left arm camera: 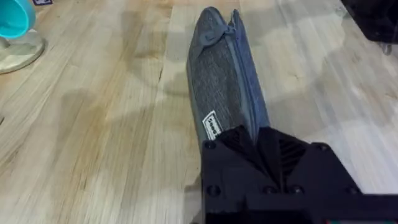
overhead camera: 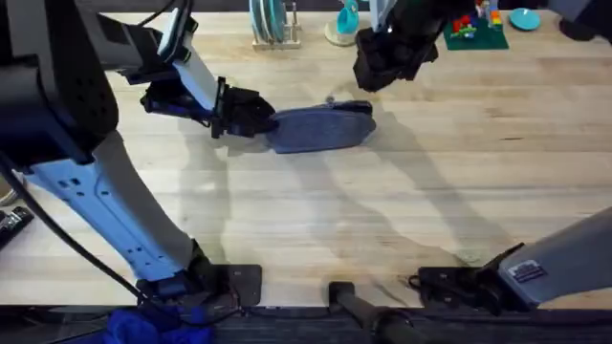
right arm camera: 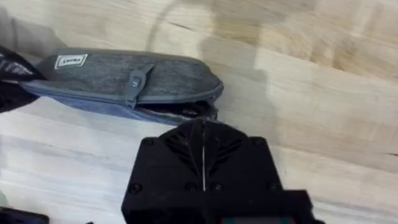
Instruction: Unzip the bag, pick up the pens from the table one at a time and place them inside, then zip the bag closed.
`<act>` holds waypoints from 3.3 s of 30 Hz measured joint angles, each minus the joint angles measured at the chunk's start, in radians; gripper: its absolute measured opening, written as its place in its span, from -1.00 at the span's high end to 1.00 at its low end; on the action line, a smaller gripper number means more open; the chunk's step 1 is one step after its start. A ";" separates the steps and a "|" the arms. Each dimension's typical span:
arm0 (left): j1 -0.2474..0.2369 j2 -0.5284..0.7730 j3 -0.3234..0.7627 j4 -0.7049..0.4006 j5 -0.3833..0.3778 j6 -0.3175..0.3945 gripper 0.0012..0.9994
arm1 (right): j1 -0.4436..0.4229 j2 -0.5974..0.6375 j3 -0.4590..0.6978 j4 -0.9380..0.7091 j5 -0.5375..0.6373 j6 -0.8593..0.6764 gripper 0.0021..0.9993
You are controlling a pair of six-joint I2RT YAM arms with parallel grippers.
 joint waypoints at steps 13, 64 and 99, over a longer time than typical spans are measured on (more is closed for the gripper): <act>0.000 0.000 0.000 0.000 0.000 0.000 0.92 | -0.064 -0.010 -0.054 0.013 -0.023 -0.007 0.93; 0.000 0.000 0.000 0.000 0.000 0.000 0.92 | -0.057 -0.126 -0.056 0.138 -0.093 -0.041 -0.99; 0.000 0.000 0.000 0.000 0.000 0.000 0.92 | 0.068 -0.095 -0.012 0.442 -0.079 -0.066 -0.99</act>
